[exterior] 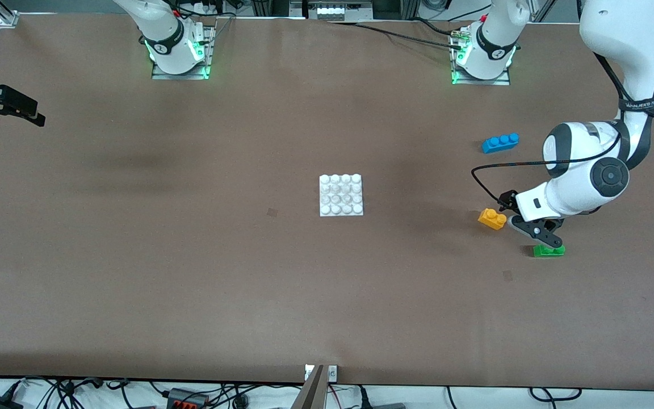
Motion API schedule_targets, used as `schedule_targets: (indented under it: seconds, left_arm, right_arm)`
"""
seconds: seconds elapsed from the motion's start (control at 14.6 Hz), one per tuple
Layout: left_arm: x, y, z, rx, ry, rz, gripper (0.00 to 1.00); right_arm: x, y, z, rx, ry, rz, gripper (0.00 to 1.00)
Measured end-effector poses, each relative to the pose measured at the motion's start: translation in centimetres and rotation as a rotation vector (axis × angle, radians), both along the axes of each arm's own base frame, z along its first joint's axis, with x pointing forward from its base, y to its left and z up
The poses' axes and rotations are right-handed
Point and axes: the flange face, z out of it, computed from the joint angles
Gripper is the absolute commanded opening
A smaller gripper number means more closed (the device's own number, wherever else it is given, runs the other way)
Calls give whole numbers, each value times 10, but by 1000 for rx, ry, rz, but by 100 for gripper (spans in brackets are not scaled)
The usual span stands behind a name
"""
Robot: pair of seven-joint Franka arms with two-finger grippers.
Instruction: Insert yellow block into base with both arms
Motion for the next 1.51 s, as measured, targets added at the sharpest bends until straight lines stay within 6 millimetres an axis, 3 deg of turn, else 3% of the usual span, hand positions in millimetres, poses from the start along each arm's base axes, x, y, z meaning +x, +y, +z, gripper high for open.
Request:
schedule_targets:
  seconds: [0.41, 0.76, 1.51]
  left_arm:
    - [-1, -6, -13, -1, 13, -8, 100]
    - [-2, -21, -40, -40, 23, 19, 100]
    - [-5, -19, -59, -42, 32, 33, 100]
  right_arm:
    - [-6, 3, 1, 5, 47, 7, 100]
    - [-13, 4, -3, 11, 102, 9, 100]
    - [-16, 9, -6, 14, 140, 18, 100]
